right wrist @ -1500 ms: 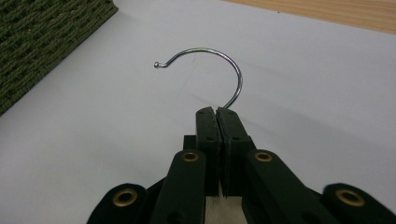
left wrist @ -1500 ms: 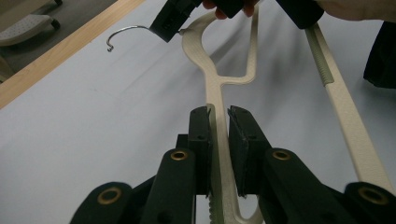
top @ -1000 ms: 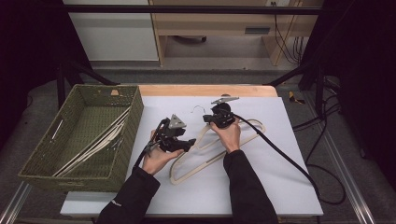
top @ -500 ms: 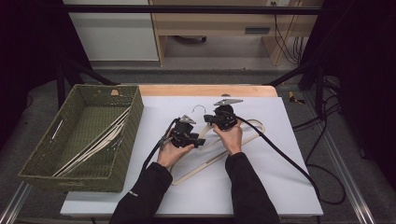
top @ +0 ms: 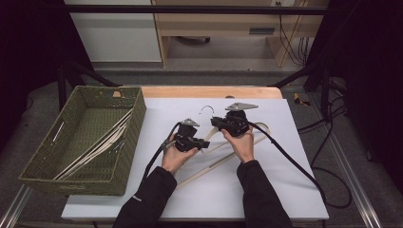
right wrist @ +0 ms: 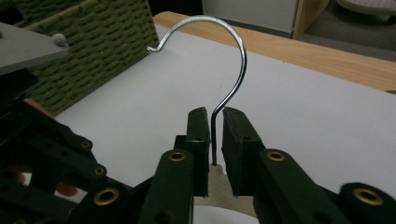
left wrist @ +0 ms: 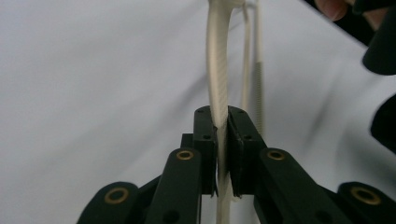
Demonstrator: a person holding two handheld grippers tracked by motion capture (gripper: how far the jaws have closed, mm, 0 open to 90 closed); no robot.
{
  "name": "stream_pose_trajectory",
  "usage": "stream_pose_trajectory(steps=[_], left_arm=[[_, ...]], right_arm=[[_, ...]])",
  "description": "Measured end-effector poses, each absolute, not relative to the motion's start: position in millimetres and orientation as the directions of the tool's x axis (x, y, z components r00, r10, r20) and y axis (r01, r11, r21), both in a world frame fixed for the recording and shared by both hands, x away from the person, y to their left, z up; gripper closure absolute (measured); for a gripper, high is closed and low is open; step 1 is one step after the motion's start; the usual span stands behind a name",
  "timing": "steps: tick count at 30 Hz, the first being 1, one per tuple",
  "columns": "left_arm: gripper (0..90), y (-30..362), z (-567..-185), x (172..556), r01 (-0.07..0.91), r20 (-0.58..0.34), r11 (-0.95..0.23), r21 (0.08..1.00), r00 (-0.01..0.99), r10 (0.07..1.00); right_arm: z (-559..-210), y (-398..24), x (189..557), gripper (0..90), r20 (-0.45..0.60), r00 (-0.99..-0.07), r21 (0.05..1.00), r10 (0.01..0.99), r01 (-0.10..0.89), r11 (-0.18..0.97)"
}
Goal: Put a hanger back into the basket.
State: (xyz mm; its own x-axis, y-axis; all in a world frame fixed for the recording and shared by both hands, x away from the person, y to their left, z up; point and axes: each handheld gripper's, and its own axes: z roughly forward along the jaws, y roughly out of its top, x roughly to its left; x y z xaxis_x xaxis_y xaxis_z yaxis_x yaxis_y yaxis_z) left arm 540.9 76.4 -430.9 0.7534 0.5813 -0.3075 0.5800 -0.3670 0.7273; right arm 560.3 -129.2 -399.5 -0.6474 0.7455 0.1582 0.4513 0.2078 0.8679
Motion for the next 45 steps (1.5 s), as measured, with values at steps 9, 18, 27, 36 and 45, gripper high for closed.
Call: stream_pose_trajectory(steps=[9, 18, 27, 36, 45], left_arm=[[86.7, 73, -406, 511, 0.478, -0.209, -0.404, 0.780, 0.807, 0.552], [86.8, 89, -374, 491, 0.394, -0.118, -0.395, 0.830, 0.816, 0.566], [86.8, 108, -322, 468, 0.296, -0.019, -0.409, 0.863, 0.829, 0.559], [86.8, 139, -273, 456, 0.234, 0.054, -0.412, 0.881, 0.815, 0.577], [86.8, 178, -238, 451, 0.183, 0.131, -0.421, 0.888, 0.779, 0.613]], right_arm=[[-381, -165, 507, 47.8, 0.150, -0.688, 0.918, 0.710, 0.364, 0.158], [-378, -204, 460, 24.3, 0.112, -0.669, 0.941, 0.734, 0.309, 0.138], [-385, -229, 443, 7.9, 0.095, -0.617, 0.944, 0.781, 0.305, 0.127], [-386, -236, 437, 4.3, 0.088, -0.607, 0.942, 0.790, 0.308, 0.131], [-387, -242, 433, 3.6, 0.089, -0.595, 0.942, 0.799, 0.312, 0.127]])
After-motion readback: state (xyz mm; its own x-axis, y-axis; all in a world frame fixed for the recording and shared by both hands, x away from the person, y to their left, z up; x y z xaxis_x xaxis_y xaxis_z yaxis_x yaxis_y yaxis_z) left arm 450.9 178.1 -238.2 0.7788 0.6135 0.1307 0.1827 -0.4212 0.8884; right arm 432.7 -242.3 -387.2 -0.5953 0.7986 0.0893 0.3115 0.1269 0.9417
